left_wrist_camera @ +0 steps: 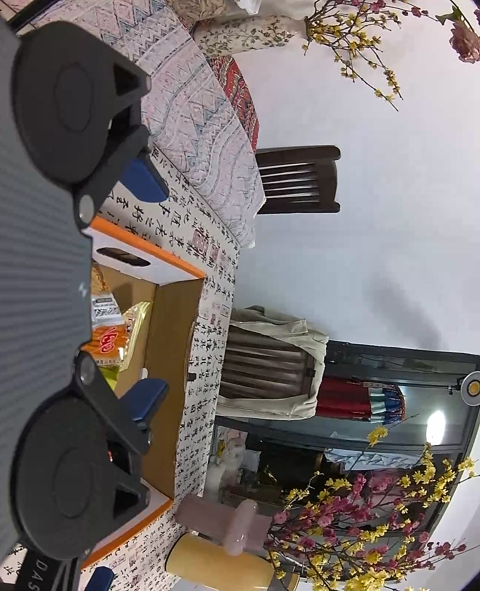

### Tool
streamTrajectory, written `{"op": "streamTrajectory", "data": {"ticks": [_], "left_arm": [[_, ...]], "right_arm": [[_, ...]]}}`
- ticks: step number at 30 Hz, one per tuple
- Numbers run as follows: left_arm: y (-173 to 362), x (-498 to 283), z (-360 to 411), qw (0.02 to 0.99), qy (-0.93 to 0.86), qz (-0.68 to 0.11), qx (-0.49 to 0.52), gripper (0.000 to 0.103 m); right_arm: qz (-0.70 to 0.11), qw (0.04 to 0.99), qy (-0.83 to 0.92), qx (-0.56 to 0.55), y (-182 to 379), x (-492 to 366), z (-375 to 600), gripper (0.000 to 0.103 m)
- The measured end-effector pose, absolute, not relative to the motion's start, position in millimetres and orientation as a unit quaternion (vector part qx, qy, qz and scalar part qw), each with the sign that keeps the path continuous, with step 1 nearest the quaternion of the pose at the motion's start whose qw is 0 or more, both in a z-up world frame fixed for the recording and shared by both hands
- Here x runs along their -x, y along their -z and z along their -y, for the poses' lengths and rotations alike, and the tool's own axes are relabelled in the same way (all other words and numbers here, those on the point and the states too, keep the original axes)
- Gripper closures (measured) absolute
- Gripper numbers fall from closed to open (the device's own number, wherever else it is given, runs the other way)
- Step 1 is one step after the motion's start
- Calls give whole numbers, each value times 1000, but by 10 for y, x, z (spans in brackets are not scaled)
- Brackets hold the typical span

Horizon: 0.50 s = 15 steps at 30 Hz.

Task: Organize snacks
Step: 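Carry both cookie packets over the box and release them inside, then withdraw both open tools and lower the left tool toward a green bar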

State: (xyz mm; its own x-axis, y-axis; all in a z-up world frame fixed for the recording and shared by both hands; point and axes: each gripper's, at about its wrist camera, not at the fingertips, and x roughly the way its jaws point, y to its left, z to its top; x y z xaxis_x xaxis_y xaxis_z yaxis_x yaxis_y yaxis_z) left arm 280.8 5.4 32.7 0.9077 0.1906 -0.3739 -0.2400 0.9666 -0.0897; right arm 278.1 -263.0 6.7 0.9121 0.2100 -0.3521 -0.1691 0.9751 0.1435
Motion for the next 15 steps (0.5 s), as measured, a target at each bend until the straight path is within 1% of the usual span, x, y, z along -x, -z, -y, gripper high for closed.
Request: {"op": "streamTrajectory", "data": {"ticks": [15], "left_arm": [[-303, -2791, -67, 973, -113, -188, 71, 0]], "right_arm": [[-181, 977, -98, -52, -61, -2744, 2614, 0]]}}
